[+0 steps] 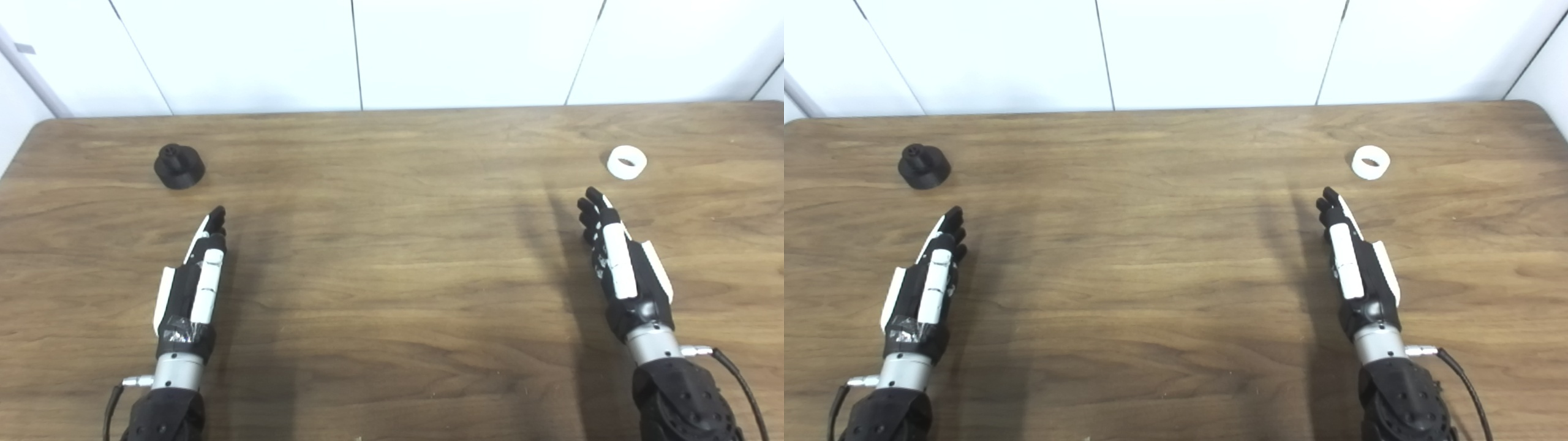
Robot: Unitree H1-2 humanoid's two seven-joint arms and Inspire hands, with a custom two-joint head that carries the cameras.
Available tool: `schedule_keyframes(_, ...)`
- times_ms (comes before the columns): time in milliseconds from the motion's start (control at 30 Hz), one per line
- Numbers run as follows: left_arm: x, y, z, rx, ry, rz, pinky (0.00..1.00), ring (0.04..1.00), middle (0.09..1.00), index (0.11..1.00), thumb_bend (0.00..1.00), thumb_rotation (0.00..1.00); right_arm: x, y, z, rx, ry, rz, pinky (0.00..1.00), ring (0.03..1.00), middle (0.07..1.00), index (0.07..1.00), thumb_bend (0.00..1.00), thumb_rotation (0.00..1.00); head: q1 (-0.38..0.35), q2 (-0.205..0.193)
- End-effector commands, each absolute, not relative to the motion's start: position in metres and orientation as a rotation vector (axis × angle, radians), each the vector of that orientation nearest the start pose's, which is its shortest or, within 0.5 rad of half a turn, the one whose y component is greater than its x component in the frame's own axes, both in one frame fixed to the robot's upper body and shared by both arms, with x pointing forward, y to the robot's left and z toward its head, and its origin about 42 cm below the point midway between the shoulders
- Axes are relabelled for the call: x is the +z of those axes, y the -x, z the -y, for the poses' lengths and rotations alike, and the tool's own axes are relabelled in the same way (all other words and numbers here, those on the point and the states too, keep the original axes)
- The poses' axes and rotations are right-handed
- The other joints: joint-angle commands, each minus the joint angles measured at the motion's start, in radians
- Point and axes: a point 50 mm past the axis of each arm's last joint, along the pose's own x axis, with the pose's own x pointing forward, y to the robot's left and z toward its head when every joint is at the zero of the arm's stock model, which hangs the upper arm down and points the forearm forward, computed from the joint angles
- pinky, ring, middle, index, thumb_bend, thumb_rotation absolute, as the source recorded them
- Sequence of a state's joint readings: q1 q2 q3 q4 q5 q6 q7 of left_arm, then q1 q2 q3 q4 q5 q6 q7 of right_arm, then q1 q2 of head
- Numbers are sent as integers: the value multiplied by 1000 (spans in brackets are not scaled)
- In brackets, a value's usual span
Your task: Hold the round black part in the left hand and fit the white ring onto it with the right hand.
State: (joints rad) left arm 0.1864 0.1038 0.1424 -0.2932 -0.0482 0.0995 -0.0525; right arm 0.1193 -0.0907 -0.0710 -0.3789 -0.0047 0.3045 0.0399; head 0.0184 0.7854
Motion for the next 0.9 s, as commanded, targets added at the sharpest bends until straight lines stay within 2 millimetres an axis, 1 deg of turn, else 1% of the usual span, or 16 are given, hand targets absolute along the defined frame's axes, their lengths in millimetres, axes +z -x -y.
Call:
schedule_keyframes(0,140,-222,-288,111,-96,87,1000,998,989,968,495,840,159,-240,257,-55,107,19,1000,970,948,958,530,1000,-1,-6)
schedule_keyframes(267,140,-222,-288,109,-109,90,1000,997,987,966,490,851,160,-241,256,-54,99,23,1000,968,950,958,531,1000,-2,-7)
schedule_keyframes(333,140,-221,-288,108,-106,92,1000,997,989,968,489,853,159,-240,257,-54,100,22,1000,969,949,958,529,1000,12,-18)
schedule_keyframes(400,139,-220,-286,106,-106,92,1000,998,990,968,488,854,158,-239,258,-55,105,21,1000,969,948,958,522,1000,48,-32)
schedule_keyframes(467,137,-220,-285,104,-103,88,1000,999,990,969,497,853,157,-238,260,-55,118,15,1000,968,947,956,521,1000,76,-48)
schedule_keyframes(533,135,-219,-281,105,-102,83,1000,999,987,964,503,854,155,-237,263,-54,119,7,1000,976,953,961,518,1000,132,-81)
schedule_keyframes(567,133,-219,-280,105,-108,82,1000,998,985,962,507,856,154,-237,264,-53,115,6,1000,982,958,963,510,1000,140,-86)
schedule_keyframes(633,130,-218,-275,105,-119,77,1000,992,979,961,504,869,150,-236,267,-48,103,11,1000,993,965,969,476,1000,186,-119)
schedule_keyframes(700,127,-217,-270,107,-131,69,1000,982,970,958,508,873,146,-236,271,-43,96,17,1000,998,970,973,481,1000,229,-150)
schedule_keyframes(767,125,-217,-266,107,-141,61,1000,985,970,958,520,872,144,-237,273,-31,94,21,1000,1000,981,985,488,1000,252,-167)
schedule_keyframes(800,123,-217,-264,104,-149,60,1000,986,970,958,522,872,144,-237,274,-27,92,23,1000,1000,984,988,489,1000,277,-186)
schedule_keyframes(867,121,-217,-261,99,-158,61,1000,992,973,959,517,886,143,-237,275,-22,90,22,1000,1000,995,998,457,1000,296,-206)
